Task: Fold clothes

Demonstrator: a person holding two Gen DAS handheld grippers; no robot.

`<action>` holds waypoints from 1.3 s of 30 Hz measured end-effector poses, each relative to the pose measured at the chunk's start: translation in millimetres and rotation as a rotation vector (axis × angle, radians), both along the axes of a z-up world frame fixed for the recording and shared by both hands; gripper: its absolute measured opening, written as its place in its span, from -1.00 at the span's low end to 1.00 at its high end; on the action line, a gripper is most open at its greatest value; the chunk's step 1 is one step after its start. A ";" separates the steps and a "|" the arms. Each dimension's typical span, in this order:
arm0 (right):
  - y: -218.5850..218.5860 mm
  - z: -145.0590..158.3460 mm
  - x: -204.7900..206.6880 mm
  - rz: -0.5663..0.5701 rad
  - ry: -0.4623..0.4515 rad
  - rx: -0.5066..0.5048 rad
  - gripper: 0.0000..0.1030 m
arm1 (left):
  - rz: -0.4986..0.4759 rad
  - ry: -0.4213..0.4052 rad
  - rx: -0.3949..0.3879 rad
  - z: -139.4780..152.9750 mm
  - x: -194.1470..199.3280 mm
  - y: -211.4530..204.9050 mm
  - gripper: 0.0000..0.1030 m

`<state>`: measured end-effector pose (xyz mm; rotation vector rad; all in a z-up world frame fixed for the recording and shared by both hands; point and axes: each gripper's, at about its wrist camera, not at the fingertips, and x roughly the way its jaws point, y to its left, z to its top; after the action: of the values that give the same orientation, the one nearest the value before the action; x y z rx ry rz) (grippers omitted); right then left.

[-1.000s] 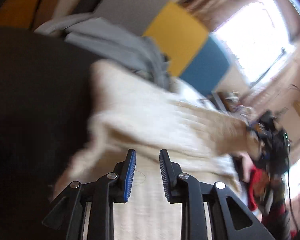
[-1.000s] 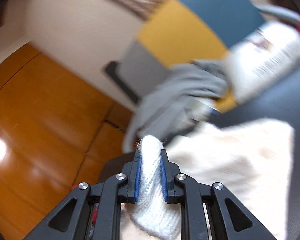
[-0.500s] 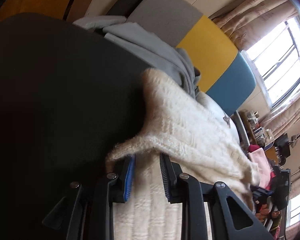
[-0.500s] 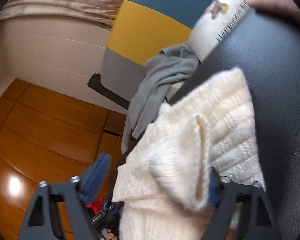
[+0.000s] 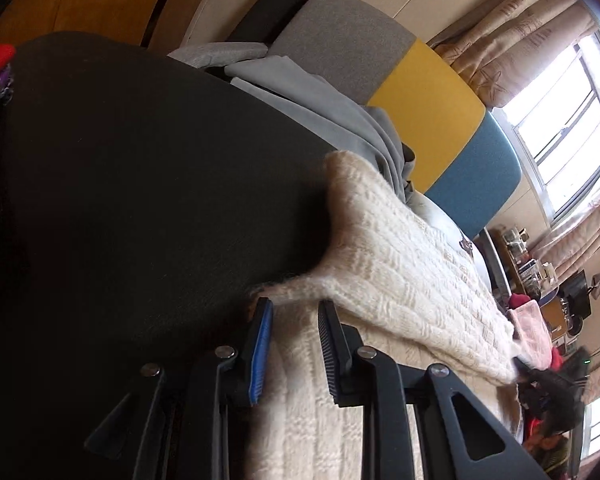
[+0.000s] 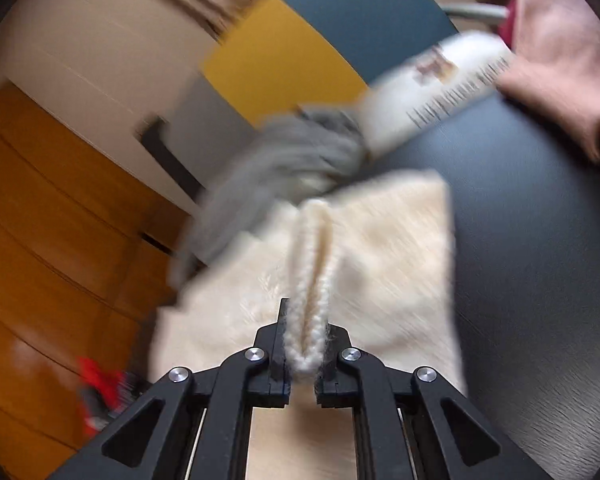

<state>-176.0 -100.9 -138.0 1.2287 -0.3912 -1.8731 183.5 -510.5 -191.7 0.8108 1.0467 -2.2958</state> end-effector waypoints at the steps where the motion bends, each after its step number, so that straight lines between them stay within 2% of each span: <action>1: -1.3 -6.5 -1.6 -0.004 -0.011 0.002 -0.84 | -0.004 -0.012 -0.006 1.5 0.0 1.1 -0.55; 3: -3.2 -16.5 -4.8 -0.019 -0.024 0.008 -0.85 | -0.006 -0.044 -0.007 9.9 -2.9 4.4 -0.54; 6: 0.2 -10.4 -6.9 -0.070 -0.007 0.012 -0.66 | -0.012 -0.015 0.021 20.5 10.1 10.1 -0.54; 8: 5.4 5.6 -0.8 -0.111 0.088 0.050 -0.51 | -0.021 0.022 -0.046 39.1 16.0 17.1 -0.53; 10: 10.6 21.7 5.3 -0.152 0.183 0.088 -0.15 | -0.048 0.055 -0.097 55.2 9.2 21.1 -0.50; 11: 9.2 28.4 10.0 -0.147 0.219 0.098 -0.10 | -0.067 0.069 -0.114 62.2 2.4 22.3 -0.50; 15: -16.3 46.5 37.4 -0.006 0.306 0.098 -0.07 | -0.143 0.082 -0.114 73.3 -43.7 24.2 -0.50; 17: -36.3 41.4 54.6 0.081 0.328 0.116 -0.02 | -0.174 0.067 -0.122 70.6 -67.2 17.9 -0.50; 19: -56.5 30.0 66.3 0.128 0.375 0.198 0.05 | -0.177 0.034 -0.141 63.1 -83.0 16.3 -0.50; 21: -68.3 13.2 63.5 0.123 0.365 0.251 0.05 | -0.166 -0.039 -0.155 46.1 -95.9 17.4 -0.50; 22: -70.8 6.0 61.1 0.115 0.354 0.259 0.05 | -0.148 -0.079 -0.150 32.6 -96.3 13.8 -0.60; 25: -73.3 -7.4 56.6 0.091 0.335 0.247 0.12 | -0.151 -0.078 -0.185 17.5 -85.4 18.1 -0.67; 28: -86.2 -8.7 69.9 0.165 0.402 0.301 0.40 | -0.133 -0.068 -0.176 17.5 -79.9 16.2 -0.68; 30: -90.7 -9.7 77.2 0.182 0.445 0.342 0.40 | -0.114 -0.060 -0.170 19.4 -75.9 16.3 -0.69; 33: -86.2 -10.9 79.4 0.189 0.428 0.323 0.43 | -0.113 -0.068 -0.226 31.7 -72.3 23.4 -0.64; 34: -85.7 -10.9 81.3 0.197 0.427 0.321 0.48 | -0.111 -0.064 -0.251 37.9 -70.6 25.8 -0.51; 37: -85.5 -10.7 86.3 0.222 0.429 0.321 0.68 | -0.125 -0.031 -0.309 52.5 -82.0 27.0 -0.49; 39: -89.4 -10.8 87.1 0.240 0.438 0.335 0.77 | -0.143 -0.055 -0.313 54.2 -99.7 19.9 -0.49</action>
<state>-88.9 -190.4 -148.8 0.9797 0.3044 -1.9740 83.9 -490.6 -137.4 0.8353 0.5990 -2.4572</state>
